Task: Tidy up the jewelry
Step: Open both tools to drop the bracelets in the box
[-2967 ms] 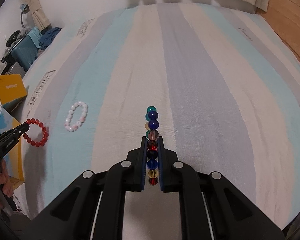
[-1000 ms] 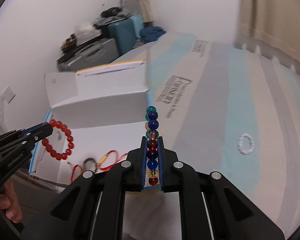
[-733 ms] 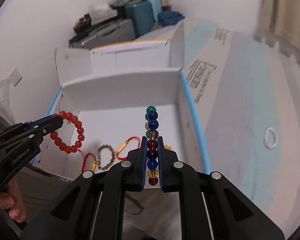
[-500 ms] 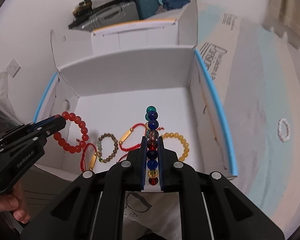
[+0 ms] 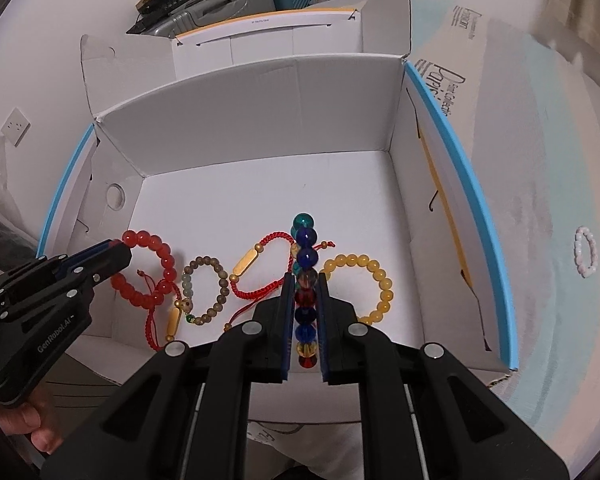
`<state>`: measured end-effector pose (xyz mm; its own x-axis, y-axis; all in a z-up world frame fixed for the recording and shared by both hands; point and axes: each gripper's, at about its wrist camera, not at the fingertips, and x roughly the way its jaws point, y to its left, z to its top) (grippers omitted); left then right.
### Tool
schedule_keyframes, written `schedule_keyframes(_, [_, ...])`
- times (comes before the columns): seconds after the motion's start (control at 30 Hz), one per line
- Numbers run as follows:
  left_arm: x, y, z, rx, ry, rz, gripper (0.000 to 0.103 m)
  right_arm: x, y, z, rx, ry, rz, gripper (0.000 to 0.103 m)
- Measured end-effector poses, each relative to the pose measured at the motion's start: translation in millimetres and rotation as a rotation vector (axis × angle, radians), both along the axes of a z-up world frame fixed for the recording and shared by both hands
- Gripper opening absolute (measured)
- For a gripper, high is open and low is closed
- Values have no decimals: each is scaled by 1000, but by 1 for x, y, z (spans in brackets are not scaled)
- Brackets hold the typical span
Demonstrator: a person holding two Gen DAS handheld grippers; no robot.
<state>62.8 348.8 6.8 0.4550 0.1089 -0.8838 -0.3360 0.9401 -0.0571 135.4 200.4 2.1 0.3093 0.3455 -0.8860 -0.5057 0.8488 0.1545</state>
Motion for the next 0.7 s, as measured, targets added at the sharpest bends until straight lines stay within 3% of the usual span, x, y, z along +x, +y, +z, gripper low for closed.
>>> schedule_keyframes(0.2, [0,0,1,31,-1,12,15,0,2,-2,1,1,-1,12])
schedule_keyframes(0.23, [-1,0,1,34,1,13,19,0,2,-2,-1,1,-3,16])
schedule_keyframes(0.33, [-3,2,4,43,-8,31,36,-2,-1,-1,17,-3,-11,40])
schedule_keyframes(0.43, [-7,3,7,52,-18,40,42,-3,-4,3,35,-10,-19,53])
schedule_keyframes(0.67, [-17,2,19,64,-47,54,56,-11,-15,18,60,-56,-27,71])
schedule_keyframes(0.7, [-18,1,20,67,-51,57,62,-13,-17,22,62,-65,-29,75])
